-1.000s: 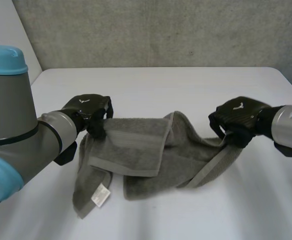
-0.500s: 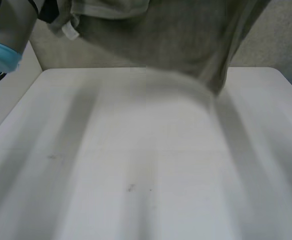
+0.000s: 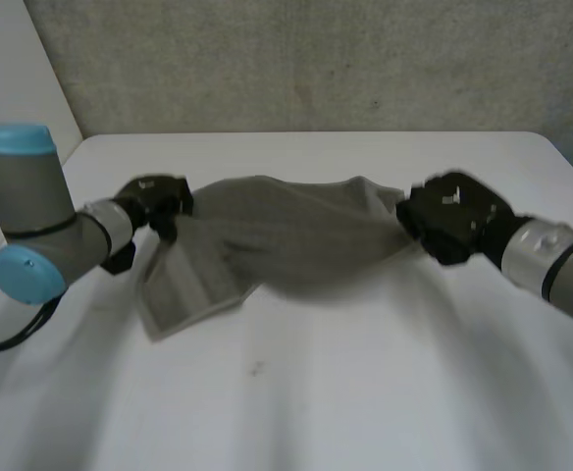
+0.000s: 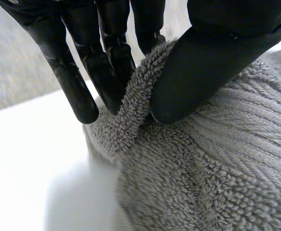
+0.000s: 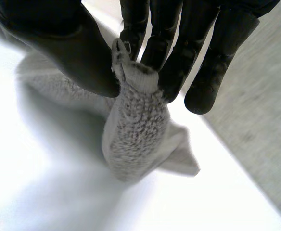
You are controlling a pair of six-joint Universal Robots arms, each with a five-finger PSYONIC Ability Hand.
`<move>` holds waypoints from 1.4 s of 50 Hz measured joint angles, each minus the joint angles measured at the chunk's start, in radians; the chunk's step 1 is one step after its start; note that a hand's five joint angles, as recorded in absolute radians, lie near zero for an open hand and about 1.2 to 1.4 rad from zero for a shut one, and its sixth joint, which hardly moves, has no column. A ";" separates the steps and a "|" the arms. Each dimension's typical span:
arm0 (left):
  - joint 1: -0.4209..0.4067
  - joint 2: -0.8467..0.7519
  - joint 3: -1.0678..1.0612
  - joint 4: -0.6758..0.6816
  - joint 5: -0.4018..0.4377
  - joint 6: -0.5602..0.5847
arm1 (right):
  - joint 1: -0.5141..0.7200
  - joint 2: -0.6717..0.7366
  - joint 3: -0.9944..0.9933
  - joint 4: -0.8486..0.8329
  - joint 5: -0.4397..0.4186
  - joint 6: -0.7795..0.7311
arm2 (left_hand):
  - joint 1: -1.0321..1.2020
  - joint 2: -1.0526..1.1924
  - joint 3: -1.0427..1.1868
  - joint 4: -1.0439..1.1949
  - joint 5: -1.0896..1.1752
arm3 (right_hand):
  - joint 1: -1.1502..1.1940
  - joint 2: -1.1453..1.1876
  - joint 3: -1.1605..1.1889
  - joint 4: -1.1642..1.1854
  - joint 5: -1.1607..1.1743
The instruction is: Fold the towel.
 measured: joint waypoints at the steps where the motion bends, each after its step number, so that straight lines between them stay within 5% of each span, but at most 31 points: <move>1: 0.004 -0.008 -0.008 0.000 0.001 0.021 | -0.004 0.003 0.015 0.002 -0.001 -0.017 | 0.000 0.000 0.000 0.000 0.000 | 0.000 0.000 0.000 0.000 0.000; 7: 0.044 -0.048 -0.043 -0.006 -0.001 0.171 | -0.020 0.014 0.120 0.003 0.000 -0.110 | -0.069 -0.087 -0.086 -0.086 -0.070 | 0.000 0.000 0.000 0.000 0.000; 15: 0.047 0.023 -0.056 -0.010 -0.005 0.187 | -0.016 0.005 0.164 -0.005 0.000 -0.100 | -0.899 -0.919 -0.916 -0.917 -0.899 | 0.000 0.000 0.000 0.000 0.000; 20: 0.022 0.107 -0.095 -0.006 -0.004 0.181 | -0.014 0.003 0.178 -0.015 0.000 -0.066 | -1.003 -1.027 -1.025 -1.025 -0.985 | 0.000 0.000 0.000 0.000 0.000; 34: -0.126 0.302 -0.355 0.105 -0.024 0.179 | -0.017 0.000 0.197 -0.068 0.002 0.038 | -1.013 -1.034 -1.034 -1.034 -0.996 | 0.000 0.000 0.000 0.000 0.000; 46: -0.290 0.291 -0.552 0.363 -0.246 0.195 | -0.018 0.000 0.212 -0.070 0.002 0.036 | -0.901 -0.918 -0.917 -0.918 -0.905 | 0.000 0.000 0.000 0.000 0.000; 70: -0.318 0.155 -0.541 0.467 -0.317 0.206 | -0.021 0.000 0.235 -0.089 0.002 0.035 | -0.720 -0.738 -0.737 -0.737 -0.726 | 0.000 0.000 0.000 0.000 0.000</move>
